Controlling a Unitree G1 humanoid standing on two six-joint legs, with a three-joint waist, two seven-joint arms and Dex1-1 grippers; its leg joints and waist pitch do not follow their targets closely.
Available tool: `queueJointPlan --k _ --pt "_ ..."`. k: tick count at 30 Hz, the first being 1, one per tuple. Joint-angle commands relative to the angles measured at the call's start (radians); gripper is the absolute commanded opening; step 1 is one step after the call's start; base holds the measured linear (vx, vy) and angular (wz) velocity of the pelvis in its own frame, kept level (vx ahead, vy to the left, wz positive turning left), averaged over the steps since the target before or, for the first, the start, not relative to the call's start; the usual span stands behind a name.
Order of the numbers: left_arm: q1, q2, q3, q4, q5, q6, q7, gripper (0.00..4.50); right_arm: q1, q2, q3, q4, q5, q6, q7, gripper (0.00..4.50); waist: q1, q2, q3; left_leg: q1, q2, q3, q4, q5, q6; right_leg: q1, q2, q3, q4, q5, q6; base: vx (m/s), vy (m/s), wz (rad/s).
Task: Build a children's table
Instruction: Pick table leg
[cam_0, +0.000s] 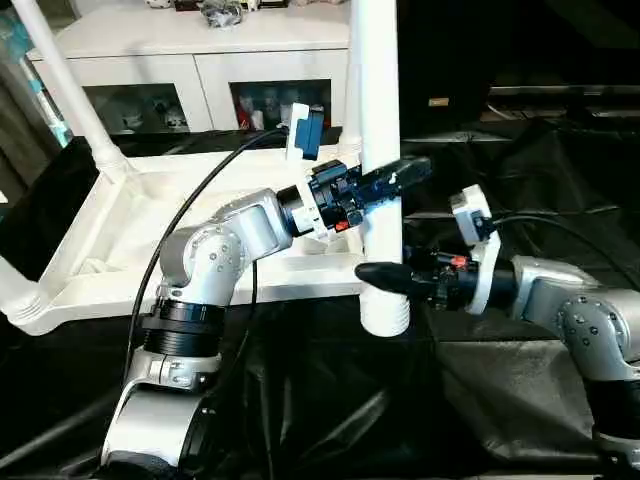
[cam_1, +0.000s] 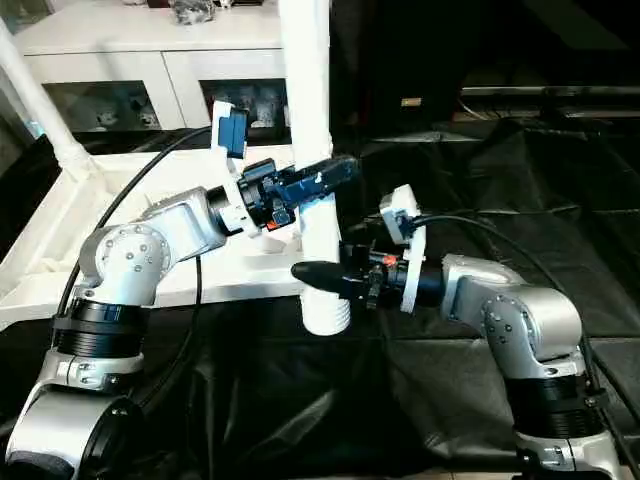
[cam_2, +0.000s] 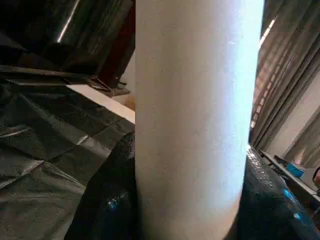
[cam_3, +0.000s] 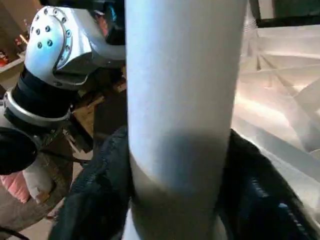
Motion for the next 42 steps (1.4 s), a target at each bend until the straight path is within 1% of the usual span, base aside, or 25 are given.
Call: queueJointPlan --k 1,2,3,5,6,8,9,11,12,13,14,15,16,18,20,26,27,28,29,31,33,34,36,39,42 --pt "-0.007 0.002 0.002 -0.029 -0.021 0.001 -0.032 1.87 0.007 -0.01 0.019 0.009 -0.021 0.004 -0.025 2.09 0.002 -0.025 -0.078 0.027 0.044 -0.028 -0.066 -0.206 0.027 0.045 -0.051 0.033 -0.082 -0.376 -0.165 0.0 0.0 0.0" --pt "-0.007 0.002 0.002 -0.029 -0.02 0.001 -0.031 1.87 0.006 -0.009 0.018 0.009 -0.022 0.004 -0.026 2.02 0.002 -0.025 -0.078 0.027 0.044 -0.028 -0.066 -0.203 0.028 0.045 -0.05 0.034 -0.082 -0.371 -0.167 0.0 0.0 0.0" --pt "-0.007 0.001 0.006 -0.023 -0.011 0.001 -0.006 2.22 0.002 0.002 0.016 0.015 -0.031 -0.006 -0.043 1.99 0.002 -0.025 -0.079 0.026 0.044 -0.027 -0.066 -0.196 0.03 0.045 -0.05 0.034 -0.08 -0.358 -0.17 0.0 0.0 0.0" --pt "-0.01 -0.004 0.011 -0.011 0.004 -0.005 0.026 2.57 -0.003 0.012 0.013 0.023 -0.042 -0.016 -0.06 1.93 0.002 -0.024 -0.08 0.024 0.044 -0.027 -0.065 -0.184 0.032 0.045 -0.051 0.034 -0.077 -0.338 -0.178 0.0 0.0 0.0" --pt "-0.015 -0.016 0.018 0.013 0.044 -0.027 0.1 2.59 -0.011 0.036 0.011 0.037 -0.066 -0.04 -0.104 1.92 0.001 -0.023 -0.08 0.024 0.045 -0.027 -0.065 -0.185 0.029 0.044 -0.049 0.034 -0.077 -0.33 -0.181 0.0 0.0 0.0" --pt "-0.015 -0.019 0.014 0.018 0.069 -0.045 0.129 2.67 -0.014 0.046 0.012 0.042 -0.075 -0.05 -0.123 1.91 -0.002 -0.024 -0.08 0.024 0.045 -0.027 -0.065 -0.185 0.025 0.044 -0.049 0.033 -0.077 -0.329 -0.18 0.0 0.0 0.0" --pt "-0.015 -0.032 0.006 0.028 0.134 -0.085 0.22 2.91 -0.018 0.064 0.012 0.047 -0.089 -0.063 -0.154 1.91 -0.001 -0.024 -0.082 0.025 0.046 -0.028 -0.065 -0.181 0.026 0.046 -0.049 0.034 -0.078 -0.323 -0.175 0.0 0.0 0.0" --pt "-0.017 -0.046 0.011 0.038 0.167 -0.104 0.287 3.03 -0.019 0.076 0.013 0.049 -0.098 -0.073 -0.172 1.91 -0.002 -0.025 -0.082 0.023 0.043 -0.027 -0.064 -0.172 0.029 0.048 -0.049 0.034 -0.077 -0.311 -0.171 0.0 0.0 0.0" --pt "-0.019 -0.072 0.033 0.049 0.193 -0.114 0.384 3.08 -0.022 0.095 0.017 0.052 -0.111 -0.089 -0.197 1.91 -0.001 -0.024 -0.083 0.023 0.044 -0.027 -0.062 -0.166 0.031 0.048 -0.049 0.034 -0.076 -0.297 -0.174 0.0 0.0 0.0" --pt "-0.017 -0.078 0.035 0.05 0.204 -0.114 0.412 3.09 -0.023 0.101 0.019 0.054 -0.116 -0.095 -0.206 1.91 -0.003 -0.025 -0.084 0.022 0.044 -0.027 -0.062 -0.165 0.033 0.049 -0.048 0.034 -0.075 -0.29 -0.176 0.0 0.0 0.0" --pt "-0.017 -0.081 0.036 0.05 0.21 -0.115 0.429 3.09 -0.024 0.105 0.02 0.054 -0.118 -0.098 -0.211 1.91 -0.001 -0.025 -0.084 0.022 0.043 -0.027 -0.061 -0.161 0.036 0.049 -0.049 0.033 -0.075 -0.287 -0.178 0.0 0.0 0.0" --pt "-0.012 -0.101 0.042 0.047 0.234 -0.122 0.498 2.71 -0.031 0.12 0.025 0.063 -0.133 -0.111 -0.235 1.9 -0.001 -0.026 -0.085 0.02 0.044 -0.027 -0.061 -0.15 0.045 0.049 -0.048 0.033 -0.073 -0.276 -0.18 0.0 0.0 0.0" --pt "-0.011 -0.106 0.045 0.046 0.235 -0.121 0.509 2.71 -0.033 0.123 0.026 0.064 -0.136 -0.113 -0.238 1.9 -0.001 -0.029 -0.084 0.019 0.044 -0.027 -0.062 -0.149 0.047 0.049 -0.048 0.032 -0.074 -0.277 -0.179 0.0 0.0 0.0" --pt "-0.007 -0.126 0.058 0.046 0.236 -0.127 0.543 2.56 -0.038 0.131 0.031 0.069 -0.147 -0.121 -0.249 1.9 0.001 -0.028 -0.085 0.019 0.043 -0.026 -0.059 -0.143 0.051 0.049 -0.049 0.032 -0.074 -0.277 -0.18 0.0 0.0 0.0" --pt "-0.006 -0.148 0.073 0.055 0.225 -0.143 0.554 2.3 -0.044 0.138 0.041 0.07 -0.156 -0.127 -0.251 1.9 0.001 -0.03 -0.085 0.018 0.042 -0.025 -0.058 -0.14 0.058 0.048 -0.049 0.032 -0.076 -0.282 -0.179 0.0 0.0 0.0" --pt "-0.022 -0.166 0.111 0.068 0.209 -0.172 0.595 1.9 -0.053 0.145 0.05 0.07 -0.171 -0.137 -0.262 1.9 0.002 -0.027 -0.084 0.019 0.042 -0.026 -0.059 -0.148 0.063 0.047 -0.048 0.031 -0.078 -0.29 -0.175 0.0 0.0 0.0" --pt "-0.025 -0.165 0.115 0.071 0.207 -0.179 0.594 1.9 -0.054 0.145 0.053 0.07 -0.179 -0.144 -0.267 1.9 0.001 -0.027 -0.084 0.019 0.043 -0.027 -0.06 -0.15 0.062 0.047 -0.047 0.03 -0.077 -0.294 -0.174 0.0 0.0 0.0" --pt "-0.027 -0.16 0.114 0.072 0.204 -0.181 0.584 1.87 -0.057 0.144 0.058 0.073 -0.193 -0.155 -0.273 1.9 0.002 -0.021 -0.083 0.02 0.043 -0.028 -0.06 -0.156 0.059 0.046 -0.047 0.03 -0.078 -0.3 -0.173 0.0 0.0 0.0" --pt "-0.026 -0.153 0.107 0.07 0.202 -0.181 0.563 1.87 -0.058 0.146 0.054 0.077 -0.187 -0.153 -0.269 1.9 -0.001 -0.025 -0.082 0.02 0.042 -0.027 -0.06 -0.165 0.054 0.046 -0.046 0.03 -0.08 -0.307 -0.169 0.0 0.0 0.0" --pt "-0.021 -0.134 0.082 0.054 0.194 -0.17 0.492 1.84 -0.058 0.143 0.035 0.073 -0.136 -0.115 -0.228 2.46 0.001 -0.025 -0.082 0.021 0.042 -0.027 -0.062 -0.172 0.055 0.046 -0.048 0.031 -0.082 -0.319 -0.164 0.0 0.0 0.0" --pt "-0.011 -0.105 0.044 0.025 0.185 -0.146 0.405 1.84 -0.054 0.117 0.032 0.053 -0.104 -0.086 -0.182 2.6 0.003 -0.023 -0.083 0.023 0.044 -0.029 -0.063 -0.174 0.056 0.047 -0.048 0.031 -0.078 -0.31 -0.167 0.0 0.0 0.0" --pt "-0.005 -0.086 0.018 0.009 0.181 -0.137 0.354 1.84 -0.05 0.098 0.037 0.042 -0.102 -0.082 -0.16 2.6 0.002 -0.022 -0.082 0.023 0.045 -0.029 -0.064 -0.174 0.057 0.046 -0.048 0.032 -0.078 -0.305 -0.169 0.0 0.0 0.0" --pt "0.005 -0.052 -0.024 -0.01 0.172 -0.114 0.278 1.84 -0.041 0.06 0.051 0.028 -0.106 -0.087 -0.12 2.88 0.006 -0.022 -0.082 0.024 0.047 -0.028 -0.064 -0.172 0.054 0.045 -0.049 0.034 -0.074 -0.292 -0.173 0.0 0.0 0.0" --pt "0.02 -0.01 -0.069 -0.035 0.137 -0.096 0.147 1.84 -0.034 0.007 0.054 0.016 -0.087 -0.061 -0.058 2.98 0.005 -0.023 -0.082 0.023 0.046 -0.026 -0.063 -0.16 0.056 0.047 -0.05 0.035 -0.07 -0.278 -0.187 0.0 0.0 0.0" --pt "0.023 0.013 -0.079 -0.051 0.101 -0.09 0.042 1.84 -0.028 -0.038 0.054 0.005 -0.06 -0.028 -0.005 2.98 0.006 -0.023 -0.083 0.021 0.046 -0.026 -0.062 -0.154 0.061 0.05 -0.051 0.035 -0.069 -0.271 -0.2 0.0 0.0 0.0"
